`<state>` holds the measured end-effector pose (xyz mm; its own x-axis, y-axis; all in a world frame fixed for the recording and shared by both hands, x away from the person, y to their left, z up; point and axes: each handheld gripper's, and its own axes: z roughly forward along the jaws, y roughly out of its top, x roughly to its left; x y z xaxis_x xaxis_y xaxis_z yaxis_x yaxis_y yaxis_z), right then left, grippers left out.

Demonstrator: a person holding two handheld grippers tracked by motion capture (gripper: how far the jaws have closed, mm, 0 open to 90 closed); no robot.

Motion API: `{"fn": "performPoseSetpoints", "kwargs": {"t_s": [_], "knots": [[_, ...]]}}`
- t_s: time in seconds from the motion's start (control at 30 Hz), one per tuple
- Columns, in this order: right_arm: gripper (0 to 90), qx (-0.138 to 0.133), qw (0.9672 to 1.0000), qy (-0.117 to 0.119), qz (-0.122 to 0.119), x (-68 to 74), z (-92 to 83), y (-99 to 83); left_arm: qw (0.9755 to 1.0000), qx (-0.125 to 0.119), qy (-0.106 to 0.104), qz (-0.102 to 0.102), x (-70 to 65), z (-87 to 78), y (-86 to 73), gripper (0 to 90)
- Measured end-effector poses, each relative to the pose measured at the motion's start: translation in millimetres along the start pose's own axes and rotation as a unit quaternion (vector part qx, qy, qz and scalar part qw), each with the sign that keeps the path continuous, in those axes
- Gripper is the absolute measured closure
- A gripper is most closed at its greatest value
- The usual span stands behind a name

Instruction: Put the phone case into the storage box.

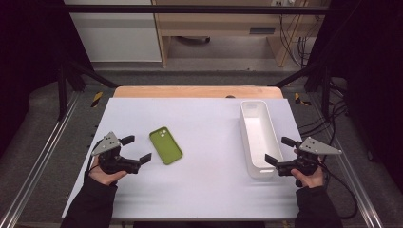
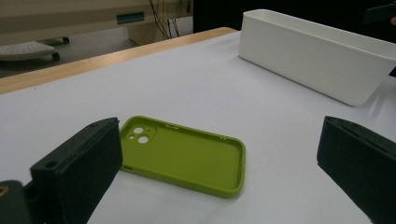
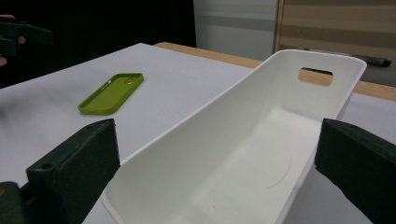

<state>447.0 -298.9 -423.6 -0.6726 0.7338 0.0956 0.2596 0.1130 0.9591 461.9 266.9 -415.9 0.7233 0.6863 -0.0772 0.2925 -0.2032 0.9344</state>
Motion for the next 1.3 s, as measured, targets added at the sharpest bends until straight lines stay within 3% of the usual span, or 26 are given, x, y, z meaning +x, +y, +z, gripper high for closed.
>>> {"fn": "performPoseSetpoints", "kwargs": {"t_s": [0.33, 1.3], "knots": [[0.5, 0.001, 1.0, 0.0, 0.0, 0.0, 0.1, -0.1, 0.9999, 0.004, 0.007, -0.011, -1.3, 7.3, 8.0, 0.0], [0.5, 0.005, 1.0, 0.0, -0.001, 0.2, 0.4, -0.4, 0.9988, 0.041, 0.014, 0.026, -10.9, 40.3, 29.7, 0.0]]}}
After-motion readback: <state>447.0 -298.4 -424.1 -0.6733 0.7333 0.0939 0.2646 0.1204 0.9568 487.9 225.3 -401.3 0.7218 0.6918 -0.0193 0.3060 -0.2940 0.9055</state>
